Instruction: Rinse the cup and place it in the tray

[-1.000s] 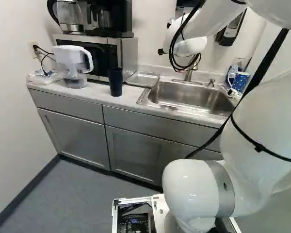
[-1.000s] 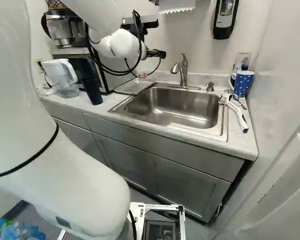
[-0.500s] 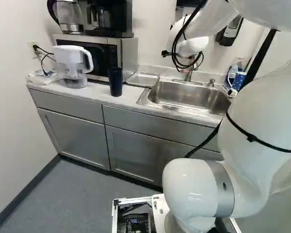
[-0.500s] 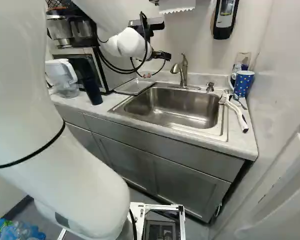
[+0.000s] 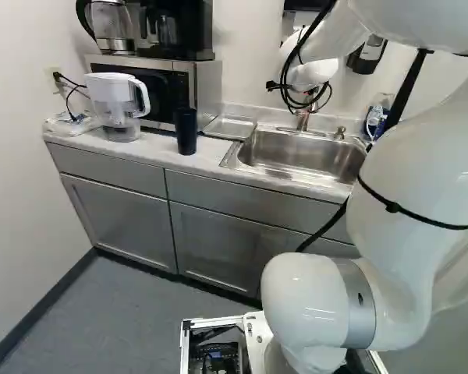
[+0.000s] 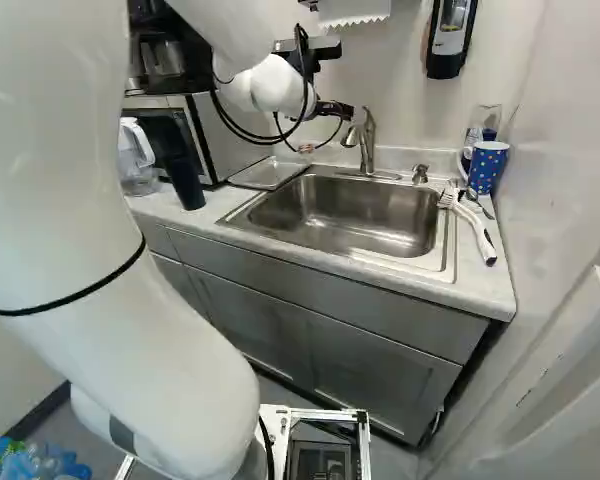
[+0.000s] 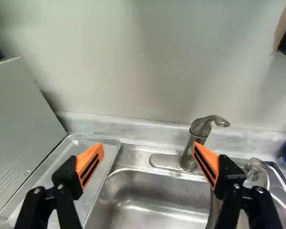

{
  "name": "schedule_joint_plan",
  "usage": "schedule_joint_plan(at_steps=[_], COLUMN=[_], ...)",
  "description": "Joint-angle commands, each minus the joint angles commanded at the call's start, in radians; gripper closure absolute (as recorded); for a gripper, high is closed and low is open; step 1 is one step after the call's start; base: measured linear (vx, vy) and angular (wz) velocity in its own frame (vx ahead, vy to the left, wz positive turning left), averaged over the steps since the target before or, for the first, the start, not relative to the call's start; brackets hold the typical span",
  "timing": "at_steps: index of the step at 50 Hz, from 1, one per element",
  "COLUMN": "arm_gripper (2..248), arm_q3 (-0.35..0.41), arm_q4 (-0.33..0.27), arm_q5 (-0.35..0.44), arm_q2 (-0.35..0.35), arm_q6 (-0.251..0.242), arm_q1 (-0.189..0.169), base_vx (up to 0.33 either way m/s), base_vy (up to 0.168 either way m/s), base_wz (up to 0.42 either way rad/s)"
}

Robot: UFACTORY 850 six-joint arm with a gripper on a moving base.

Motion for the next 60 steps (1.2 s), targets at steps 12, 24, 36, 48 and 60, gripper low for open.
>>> schedule_joint_plan(at_steps=[12,24,36,48,60], arm_gripper=[3,3,3,3,3], arm_q3=[-0.034,-0.071,-0.105,-0.111,-0.111], arm_q4=[0.000,0.000,0.000,0.000,0.000], arm_q5=[0.000,0.000,0.000,0.000,0.000], arm_q2=[-0.034,-0.068,-0.100,-0.106,-0.106], arm_q6=[0.000,0.000,0.000,0.000,0.000], arm_q1=[-0.020,-0.036,-0.049,-0.053,-0.053], base_vx=[0.000,0.000,0.000,0.000,0.000], base_vy=[0.000,0.000,0.000,0.000,0.000], base_wz=[0.000,0.000,0.000,0.000,0.000])
